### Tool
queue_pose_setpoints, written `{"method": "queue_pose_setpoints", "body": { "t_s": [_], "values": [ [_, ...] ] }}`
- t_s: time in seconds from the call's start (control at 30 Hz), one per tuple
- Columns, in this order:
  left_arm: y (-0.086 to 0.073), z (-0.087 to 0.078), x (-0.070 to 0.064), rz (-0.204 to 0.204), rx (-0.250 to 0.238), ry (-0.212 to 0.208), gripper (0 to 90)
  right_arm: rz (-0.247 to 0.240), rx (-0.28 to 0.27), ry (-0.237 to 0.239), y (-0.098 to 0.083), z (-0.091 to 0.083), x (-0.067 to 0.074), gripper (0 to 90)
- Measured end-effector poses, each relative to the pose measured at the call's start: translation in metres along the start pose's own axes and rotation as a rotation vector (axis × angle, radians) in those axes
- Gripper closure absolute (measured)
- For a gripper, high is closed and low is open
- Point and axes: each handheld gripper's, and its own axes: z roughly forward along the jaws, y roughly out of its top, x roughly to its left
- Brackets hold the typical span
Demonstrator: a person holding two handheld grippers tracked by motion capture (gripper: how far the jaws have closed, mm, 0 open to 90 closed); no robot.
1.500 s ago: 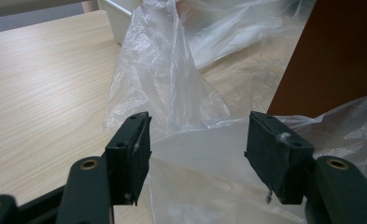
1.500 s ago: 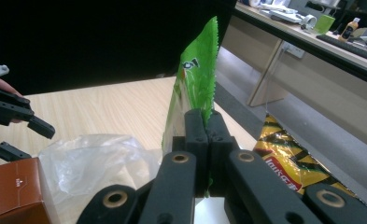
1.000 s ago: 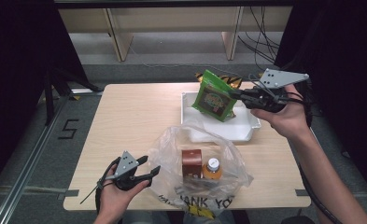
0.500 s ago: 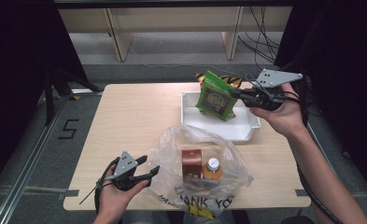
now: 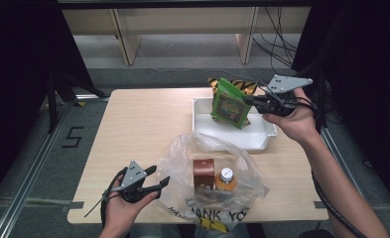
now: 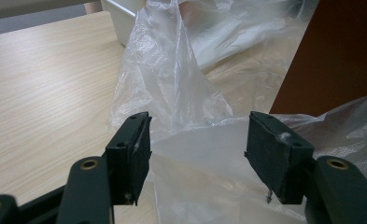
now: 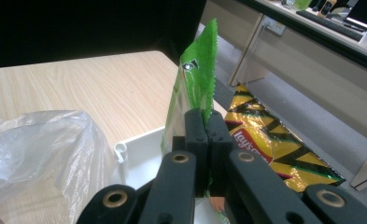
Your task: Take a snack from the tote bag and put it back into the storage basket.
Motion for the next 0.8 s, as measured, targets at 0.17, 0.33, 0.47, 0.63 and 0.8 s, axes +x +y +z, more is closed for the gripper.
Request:
{"method": "queue_pose_setpoints", "body": {
  "t_s": [0.17,0.33,0.47,0.63,0.8],
  "values": [
    [0.0,-0.001,0.001,0.011,-0.008,0.0,39.6,-0.006,0.006,0.0,-0.002,0.007,-0.003,90.0],
    [0.0,-0.001,0.002,0.008,-0.01,0.0,39.6,-0.019,0.018,0.009,-0.008,0.016,-0.009,90.0],
    [-0.001,-0.001,0.002,-0.003,-0.011,-0.002,39.7,0.003,0.038,0.007,-0.016,0.023,-0.011,90.0],
    [-0.001,-0.001,0.002,-0.003,-0.01,-0.002,39.6,0.016,0.063,0.011,-0.026,0.033,-0.017,90.0],
    [-0.001,-0.001,0.002,0.002,-0.009,0.0,39.7,0.023,0.081,0.012,-0.033,0.041,-0.022,90.0]
  ]
}}
